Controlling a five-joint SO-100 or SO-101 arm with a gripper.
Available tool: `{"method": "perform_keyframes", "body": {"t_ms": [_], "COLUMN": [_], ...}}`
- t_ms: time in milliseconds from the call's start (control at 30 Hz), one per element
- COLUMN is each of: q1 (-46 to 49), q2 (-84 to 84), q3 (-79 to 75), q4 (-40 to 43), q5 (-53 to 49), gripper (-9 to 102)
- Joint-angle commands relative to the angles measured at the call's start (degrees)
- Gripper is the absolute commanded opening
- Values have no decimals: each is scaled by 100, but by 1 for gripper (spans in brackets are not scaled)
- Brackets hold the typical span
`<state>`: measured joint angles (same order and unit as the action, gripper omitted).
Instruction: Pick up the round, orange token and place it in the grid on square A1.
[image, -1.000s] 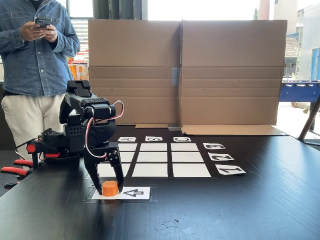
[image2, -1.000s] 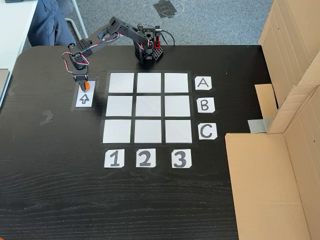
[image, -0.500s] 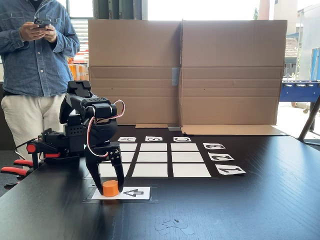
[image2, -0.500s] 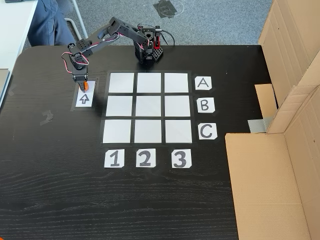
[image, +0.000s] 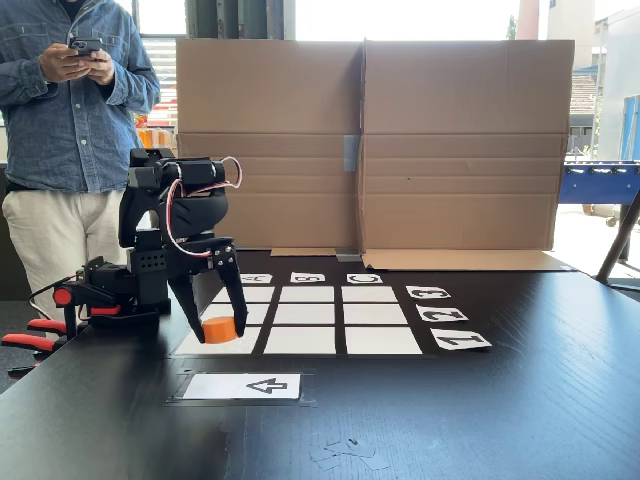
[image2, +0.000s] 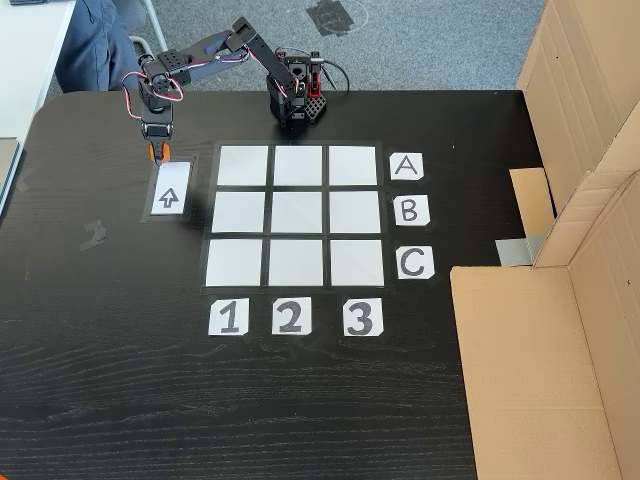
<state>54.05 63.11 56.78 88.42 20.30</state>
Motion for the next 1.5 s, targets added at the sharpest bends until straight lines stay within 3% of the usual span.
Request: {"method": "perform_keyframes", "body": {"t_ms": [0,367,933,1267,1467], "q1": [18,-44,-176,-519,-756], "q2": [703,2927,6882,6926,6548], "q3": [193,1872,5994,6943,7312], "q4": [9,9,-26,-220,-738], "q5": [-44,-105,-879,-1134,-1134], "gripper": [8,8,7,7,7]}}
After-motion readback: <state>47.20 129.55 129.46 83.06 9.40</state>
